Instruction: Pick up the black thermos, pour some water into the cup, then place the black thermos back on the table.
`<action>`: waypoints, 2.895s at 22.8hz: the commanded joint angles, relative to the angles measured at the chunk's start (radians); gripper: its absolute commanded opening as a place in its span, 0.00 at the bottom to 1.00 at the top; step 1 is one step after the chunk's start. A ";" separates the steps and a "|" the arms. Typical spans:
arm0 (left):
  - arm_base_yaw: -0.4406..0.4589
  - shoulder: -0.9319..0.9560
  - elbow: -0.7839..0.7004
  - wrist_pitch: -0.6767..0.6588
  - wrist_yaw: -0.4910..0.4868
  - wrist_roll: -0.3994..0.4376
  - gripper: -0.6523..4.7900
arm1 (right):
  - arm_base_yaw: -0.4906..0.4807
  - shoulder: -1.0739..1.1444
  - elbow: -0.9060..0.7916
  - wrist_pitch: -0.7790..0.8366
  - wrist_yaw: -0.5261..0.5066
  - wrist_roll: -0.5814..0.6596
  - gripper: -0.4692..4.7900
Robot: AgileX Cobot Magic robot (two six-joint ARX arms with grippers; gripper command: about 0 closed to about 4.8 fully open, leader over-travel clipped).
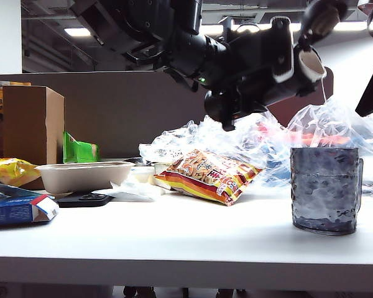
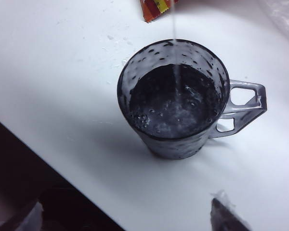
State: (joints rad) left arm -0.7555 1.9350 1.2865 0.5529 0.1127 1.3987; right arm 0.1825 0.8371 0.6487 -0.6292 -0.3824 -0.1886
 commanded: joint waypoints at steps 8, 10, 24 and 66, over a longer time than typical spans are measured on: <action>-0.005 -0.013 0.011 -0.043 0.007 -0.753 0.12 | 0.001 -0.076 0.016 0.034 -0.005 0.003 1.00; -0.010 -0.013 0.011 -0.043 0.018 -0.770 0.12 | 0.001 -0.082 0.028 0.027 -0.005 0.006 1.00; 0.026 -0.155 0.005 -0.265 -0.161 -1.319 0.12 | 0.001 -0.132 0.031 0.044 -0.002 0.013 1.00; 0.202 -0.169 -0.689 0.551 -0.018 -1.434 0.86 | 0.276 0.098 0.031 0.312 0.014 0.058 1.00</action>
State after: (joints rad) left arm -0.5533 1.7702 0.5953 1.0740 0.0902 -0.0345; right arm 0.4568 0.9375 0.6750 -0.3290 -0.3668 -0.1280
